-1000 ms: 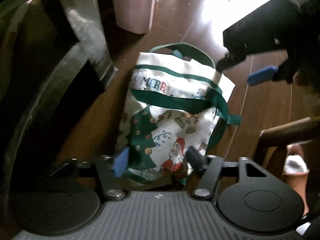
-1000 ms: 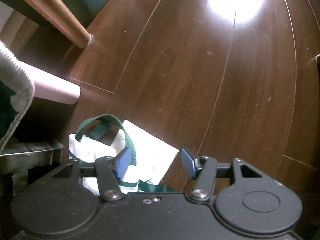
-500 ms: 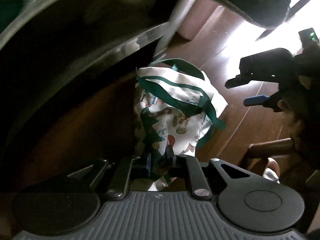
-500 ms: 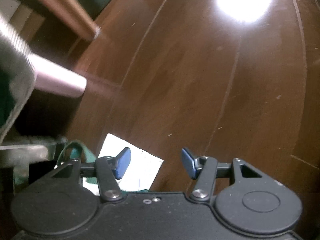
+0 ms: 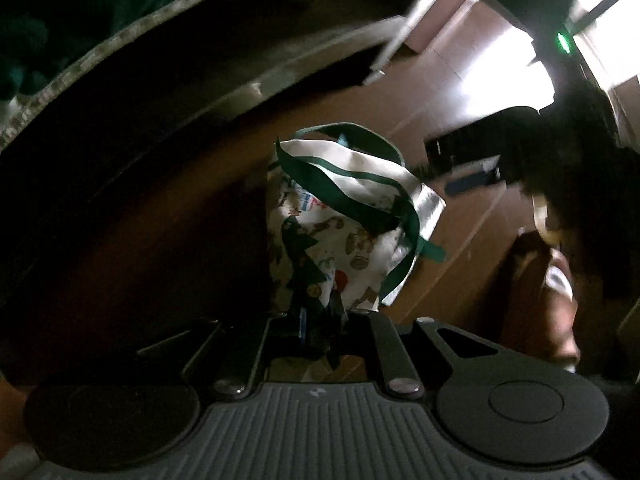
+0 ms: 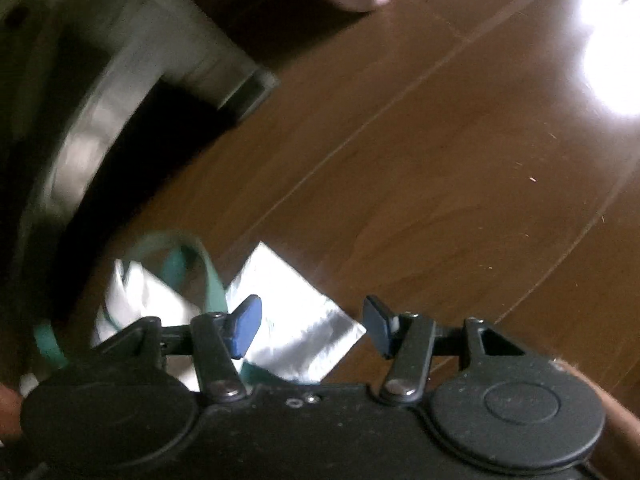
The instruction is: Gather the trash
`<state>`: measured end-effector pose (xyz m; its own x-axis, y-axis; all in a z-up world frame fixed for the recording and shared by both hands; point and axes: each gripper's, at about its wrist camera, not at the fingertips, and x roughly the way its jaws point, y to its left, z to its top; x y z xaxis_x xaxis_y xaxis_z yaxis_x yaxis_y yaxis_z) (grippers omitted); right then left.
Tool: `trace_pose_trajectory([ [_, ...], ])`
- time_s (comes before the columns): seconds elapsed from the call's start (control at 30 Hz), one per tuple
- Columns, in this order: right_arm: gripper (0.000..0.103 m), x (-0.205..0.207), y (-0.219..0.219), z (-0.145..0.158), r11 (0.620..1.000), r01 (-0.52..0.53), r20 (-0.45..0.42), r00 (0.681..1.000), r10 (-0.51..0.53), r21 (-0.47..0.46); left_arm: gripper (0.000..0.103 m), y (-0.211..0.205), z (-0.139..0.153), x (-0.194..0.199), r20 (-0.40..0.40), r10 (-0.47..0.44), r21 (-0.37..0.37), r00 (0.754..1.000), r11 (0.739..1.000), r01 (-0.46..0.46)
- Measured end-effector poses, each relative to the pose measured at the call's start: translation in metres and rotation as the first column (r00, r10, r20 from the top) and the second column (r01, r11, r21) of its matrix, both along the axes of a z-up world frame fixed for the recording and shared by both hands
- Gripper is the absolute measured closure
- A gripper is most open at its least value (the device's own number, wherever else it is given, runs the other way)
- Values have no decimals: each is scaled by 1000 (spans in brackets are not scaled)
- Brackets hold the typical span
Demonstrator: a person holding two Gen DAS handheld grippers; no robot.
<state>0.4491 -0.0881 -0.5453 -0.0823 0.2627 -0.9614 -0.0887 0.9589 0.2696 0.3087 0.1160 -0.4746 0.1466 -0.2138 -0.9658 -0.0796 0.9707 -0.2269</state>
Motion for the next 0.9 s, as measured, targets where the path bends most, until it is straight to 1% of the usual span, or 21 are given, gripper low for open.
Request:
trace_pose_trajectory([
  [0.1, 46, -7, 11, -4, 999, -41, 2, 999, 41, -20, 94, -3, -2, 0, 6, 7, 13, 1000, 1000, -7],
  [0.17, 47, -10, 21, -3, 996, -74, 36, 997, 75, -47, 94, -4, -6, 1, 2, 7, 12, 1000, 1000, -7],
  [0.23, 49, -14, 35, -1, 985, -145, 67, 986, 152, -98, 94, -3, -6, 0, -5, 19, 6, 1000, 1000, -19],
  [0.3, 50, -23, 51, -1, 957, -241, 94, 961, 258, -162, 94, -1, -6, 0, -7, 30, 9, 1000, 1000, -29],
  [0.33, 53, -30, 59, -1, 930, -305, 108, 937, 331, -203, 94, 0, -5, 1, -5, 34, 13, 999, 999, -34],
  [0.37, 64, -35, 66, -1, 905, -355, 123, 912, 390, -236, 94, -3, -4, 2, -5, 38, 16, 999, 999, -38],
  [0.4, 77, -40, 69, 1, 893, -385, 143, 895, 423, -233, 94, -2, -5, 3, -4, 41, 17, 999, 999, -41],
  [0.43, 102, -41, 71, 3, 887, -402, 152, 885, 440, -228, 94, -1, -4, 3, -5, 44, 19, 999, 999, -44],
  [0.5, 102, -40, 72, 3, 869, -427, 136, 873, 468, -249, 94, -2, -2, 2, -9, 40, 29, 999, 999, -40],
  [0.53, 103, -37, 70, 4, 869, -426, 134, 874, 467, -253, 94, -3, -1, 0, -9, 38, 32, 999, 999, -37],
  [0.57, 103, -34, 67, 5, 872, -419, 139, 876, 461, -253, 94, -19, -8, -1, -9, 38, 36, 999, 999, -38],
  [0.63, 103, -27, 58, 8, 879, -400, 137, 886, 443, -258, 94, -21, -9, 1, -7, 42, 42, 999, 998, -41],
  [0.7, 102, -17, 49, 12, 887, -358, 144, 900, 411, -292, 94, -22, -10, 3, -12, 66, 42, 998, 997, -65],
  [0.73, 102, -13, 44, 14, 894, -338, 143, 909, 391, -294, 94, -23, -10, 5, -17, 78, 42, 997, 996, -77],
  [0.8, 102, -5, 35, 18, 908, -311, 142, 922, 360, -280, 94, -26, -12, 7, -24, 101, 50, 995, 994, -100],
  [0.83, 102, -4, 33, 20, 909, -316, 144, 921, 363, -271, 94, -27, -12, 8, -33, 111, 47, 993, 993, -110],
  [0.9, 102, -9, 25, 26, 917, -342, 152, 915, 375, -204, 94, -29, -15, 8, -49, 137, 51, 989, 990, -134],
])
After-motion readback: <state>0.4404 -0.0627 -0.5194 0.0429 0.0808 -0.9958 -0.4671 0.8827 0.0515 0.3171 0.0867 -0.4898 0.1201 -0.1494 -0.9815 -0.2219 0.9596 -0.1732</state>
